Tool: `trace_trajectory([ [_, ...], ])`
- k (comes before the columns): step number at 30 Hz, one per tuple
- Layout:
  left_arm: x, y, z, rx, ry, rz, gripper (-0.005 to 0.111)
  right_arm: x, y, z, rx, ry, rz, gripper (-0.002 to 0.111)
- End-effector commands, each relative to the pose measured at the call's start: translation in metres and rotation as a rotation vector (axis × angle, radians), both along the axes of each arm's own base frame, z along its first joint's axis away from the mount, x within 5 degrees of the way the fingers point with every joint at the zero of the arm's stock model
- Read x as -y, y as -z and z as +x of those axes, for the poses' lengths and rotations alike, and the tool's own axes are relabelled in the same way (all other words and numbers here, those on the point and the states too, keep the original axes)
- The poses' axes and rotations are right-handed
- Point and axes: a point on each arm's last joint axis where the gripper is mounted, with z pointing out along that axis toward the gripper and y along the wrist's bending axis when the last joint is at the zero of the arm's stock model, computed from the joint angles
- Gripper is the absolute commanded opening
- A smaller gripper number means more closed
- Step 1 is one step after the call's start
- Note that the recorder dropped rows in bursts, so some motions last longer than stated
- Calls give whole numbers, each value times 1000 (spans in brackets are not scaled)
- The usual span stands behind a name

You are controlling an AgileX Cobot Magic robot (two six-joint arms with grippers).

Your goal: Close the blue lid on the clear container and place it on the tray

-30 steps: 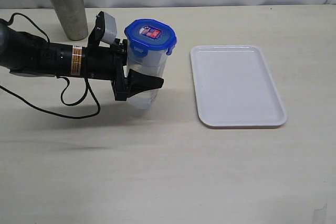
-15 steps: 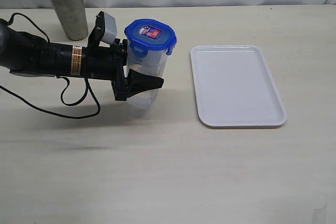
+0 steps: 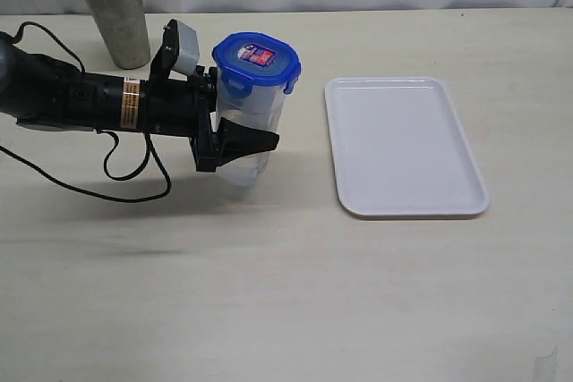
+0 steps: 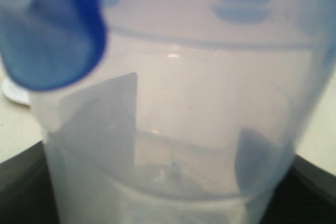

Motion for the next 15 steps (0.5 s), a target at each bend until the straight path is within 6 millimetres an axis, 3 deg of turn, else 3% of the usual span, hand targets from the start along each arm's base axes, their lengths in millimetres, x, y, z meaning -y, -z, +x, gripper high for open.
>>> trace_trajectory([
  [1, 1, -12, 2, 14, -9, -58, 0, 1, 0, 0, 16, 9, -6, 5],
  [15, 1, -11, 1, 17, 8, -48, 0, 2, 0, 0, 10, 13, -49, 5],
])
